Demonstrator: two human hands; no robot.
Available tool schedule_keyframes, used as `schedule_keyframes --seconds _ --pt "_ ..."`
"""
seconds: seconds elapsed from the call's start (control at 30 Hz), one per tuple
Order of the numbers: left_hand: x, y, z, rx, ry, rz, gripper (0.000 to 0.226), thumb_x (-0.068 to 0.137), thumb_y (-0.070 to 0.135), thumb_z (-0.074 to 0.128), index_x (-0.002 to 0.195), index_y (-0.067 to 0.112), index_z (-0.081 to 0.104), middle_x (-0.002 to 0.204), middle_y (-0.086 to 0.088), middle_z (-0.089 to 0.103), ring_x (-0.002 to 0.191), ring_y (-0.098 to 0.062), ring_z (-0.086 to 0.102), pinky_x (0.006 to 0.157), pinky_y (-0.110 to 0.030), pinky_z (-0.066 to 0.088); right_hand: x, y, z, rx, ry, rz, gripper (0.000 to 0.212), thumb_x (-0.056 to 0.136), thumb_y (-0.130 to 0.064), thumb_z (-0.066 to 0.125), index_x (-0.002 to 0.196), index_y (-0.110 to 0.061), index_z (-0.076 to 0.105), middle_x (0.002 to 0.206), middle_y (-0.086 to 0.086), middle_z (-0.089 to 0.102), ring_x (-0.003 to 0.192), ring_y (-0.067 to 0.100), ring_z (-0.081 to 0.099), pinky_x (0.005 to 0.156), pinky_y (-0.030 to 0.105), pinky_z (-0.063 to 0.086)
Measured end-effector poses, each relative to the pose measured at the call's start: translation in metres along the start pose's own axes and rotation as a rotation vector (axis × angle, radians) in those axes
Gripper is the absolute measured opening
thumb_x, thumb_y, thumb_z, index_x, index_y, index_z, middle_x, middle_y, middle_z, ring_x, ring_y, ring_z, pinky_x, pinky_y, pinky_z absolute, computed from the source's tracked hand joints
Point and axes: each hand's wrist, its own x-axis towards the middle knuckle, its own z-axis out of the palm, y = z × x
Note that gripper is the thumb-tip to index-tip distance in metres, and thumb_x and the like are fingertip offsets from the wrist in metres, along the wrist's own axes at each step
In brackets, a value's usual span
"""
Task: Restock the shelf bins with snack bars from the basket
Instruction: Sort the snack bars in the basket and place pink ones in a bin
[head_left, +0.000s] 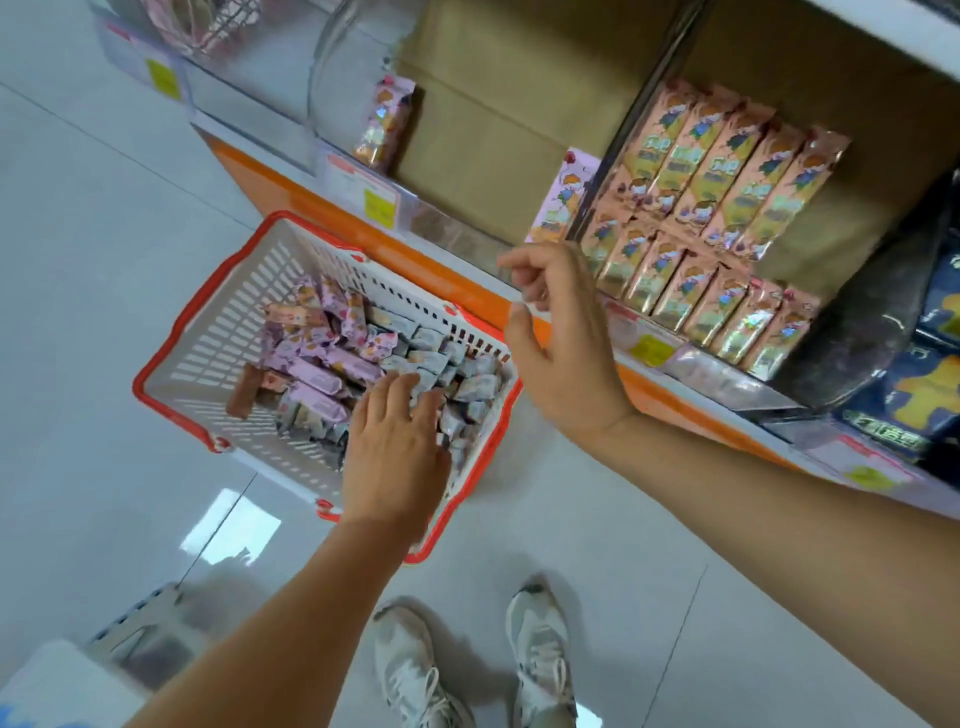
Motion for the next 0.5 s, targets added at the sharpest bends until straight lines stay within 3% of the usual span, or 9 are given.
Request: schedule_keyframes --seconds 0.1,0.17,0.23,0.3,0.4,0.5 --pt "-0.013 -0.040 0.015 0.020 -0.087 -0.159 0.063 0.091 0.028 0.052 0.150 0.019 0.029 0.157 -0.008 0.022 0.147 -0.028 0.008 0.119 -0.041 0.007 -0.017 0.008 0.045 0.019 -0.234 0.080 0.030 0.088 0.004 0.047 0.114 -0.007 0.056 0.105 0.001 0.049 0.092 0.013 0.048 0.081 0.028 0.043" --pt "-0.021 -0.063 0.026 0.027 -0.124 -0.238 0.068 0.094 0.033 0.048 0.153 0.020 0.018 0.161 -0.008 0.011 0.149 -0.028 0.001 0.120 -0.041 0.002 -0.026 0.016 0.075 0.011 -0.386 0.153 0.028 0.091 0.002 0.047 0.115 -0.009 0.056 0.109 -0.002 0.048 0.092 0.000 0.046 0.079 0.021 0.041" --pt "-0.028 -0.087 0.037 0.023 -0.147 -0.296 0.071 0.094 0.033 0.045 0.154 0.019 0.009 0.162 -0.008 0.003 0.149 -0.028 -0.003 0.121 -0.041 -0.001 -0.031 0.022 0.104 -0.002 -0.523 0.209 0.029 0.093 0.001 0.047 0.118 -0.012 0.054 0.110 -0.005 0.046 0.090 -0.002 0.046 0.076 0.015 0.038" --pt "-0.032 -0.109 0.048 0.000 -0.149 -0.349 0.073 0.094 0.029 0.045 0.154 0.019 0.006 0.163 -0.008 -0.002 0.149 -0.027 -0.007 0.121 -0.041 -0.004 -0.034 0.029 0.134 -0.039 -0.670 0.272 0.031 0.094 -0.002 0.048 0.122 -0.014 0.050 0.111 -0.003 0.045 0.087 0.003 0.048 0.073 0.021 0.042" --pt "-0.036 -0.140 0.064 -0.020 -0.185 -0.408 0.070 0.098 0.031 0.038 0.155 0.019 -0.001 0.162 -0.009 -0.010 0.148 -0.027 -0.015 0.119 -0.041 -0.009 -0.036 0.043 0.183 -0.148 -0.997 0.419 0.036 0.099 -0.012 0.048 0.134 -0.014 0.042 0.114 0.000 0.042 0.092 0.016 0.050 0.082 0.036 0.045" --pt "-0.039 -0.163 0.081 -0.040 -0.194 -0.395 0.065 0.101 0.029 0.028 0.155 0.019 -0.007 0.161 -0.006 -0.017 0.147 -0.026 -0.021 0.117 -0.040 -0.013 -0.040 0.058 0.223 -0.358 -1.251 0.498 0.041 0.100 -0.017 0.048 0.139 -0.013 0.039 0.124 0.007 0.043 0.102 0.026 0.052 0.087 0.041 0.046"
